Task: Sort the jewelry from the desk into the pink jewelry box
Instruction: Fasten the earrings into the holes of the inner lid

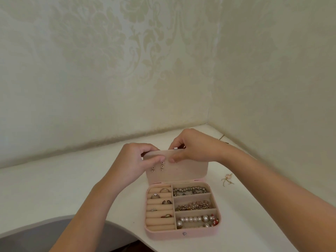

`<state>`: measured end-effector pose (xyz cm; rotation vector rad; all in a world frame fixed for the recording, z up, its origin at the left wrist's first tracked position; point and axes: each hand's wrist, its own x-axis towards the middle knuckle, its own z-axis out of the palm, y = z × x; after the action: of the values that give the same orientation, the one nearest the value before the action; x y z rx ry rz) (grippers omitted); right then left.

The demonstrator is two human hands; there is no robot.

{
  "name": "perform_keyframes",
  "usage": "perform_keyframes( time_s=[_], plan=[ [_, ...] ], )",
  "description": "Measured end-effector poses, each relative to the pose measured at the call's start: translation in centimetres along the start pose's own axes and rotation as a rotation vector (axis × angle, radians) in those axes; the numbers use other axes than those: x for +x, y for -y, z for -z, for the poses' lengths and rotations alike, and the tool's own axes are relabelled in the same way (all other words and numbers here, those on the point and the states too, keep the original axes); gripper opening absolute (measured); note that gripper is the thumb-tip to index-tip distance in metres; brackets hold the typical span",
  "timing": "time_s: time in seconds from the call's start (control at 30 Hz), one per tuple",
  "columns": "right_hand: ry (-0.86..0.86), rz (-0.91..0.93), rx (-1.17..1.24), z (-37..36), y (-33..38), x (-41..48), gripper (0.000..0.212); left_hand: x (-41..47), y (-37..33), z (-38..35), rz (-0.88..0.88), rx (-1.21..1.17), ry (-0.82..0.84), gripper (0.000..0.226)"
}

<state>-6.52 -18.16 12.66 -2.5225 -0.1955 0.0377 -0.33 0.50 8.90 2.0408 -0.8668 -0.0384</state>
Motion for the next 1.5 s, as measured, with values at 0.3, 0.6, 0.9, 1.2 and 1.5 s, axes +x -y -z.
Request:
perform_keyframes(
  time_s=[0.3,0.6,0.9,1.2,1.5],
  plan=[
    [-0.188,-0.098,-0.059,-0.3,1.3,0.9,0.010,1.0,0.2,0.0,0.016,-0.063,0.026,0.006],
    [-0.155,-0.147,-0.076,-0.6,1.7,1.6,0.006,1.2,0.9,-0.3,0.009,-0.055,0.054,0.001],
    [-0.103,-0.060,-0.138,-0.3,0.9,2.1,0.007,1.6,1.7,-1.4,0.000,-0.102,-0.025,0.003],
    [-0.217,-0.036,0.209,4.3,-1.8,0.1,0.015,0.6,3.2,-3.0,0.177,-0.622,-0.093,0.034],
    [-0.395,-0.357,0.180,3.9,-11.0,-6.4,0.013,-0.4,4.5,-4.9,0.217,-0.769,-0.131,0.029]
  ],
)
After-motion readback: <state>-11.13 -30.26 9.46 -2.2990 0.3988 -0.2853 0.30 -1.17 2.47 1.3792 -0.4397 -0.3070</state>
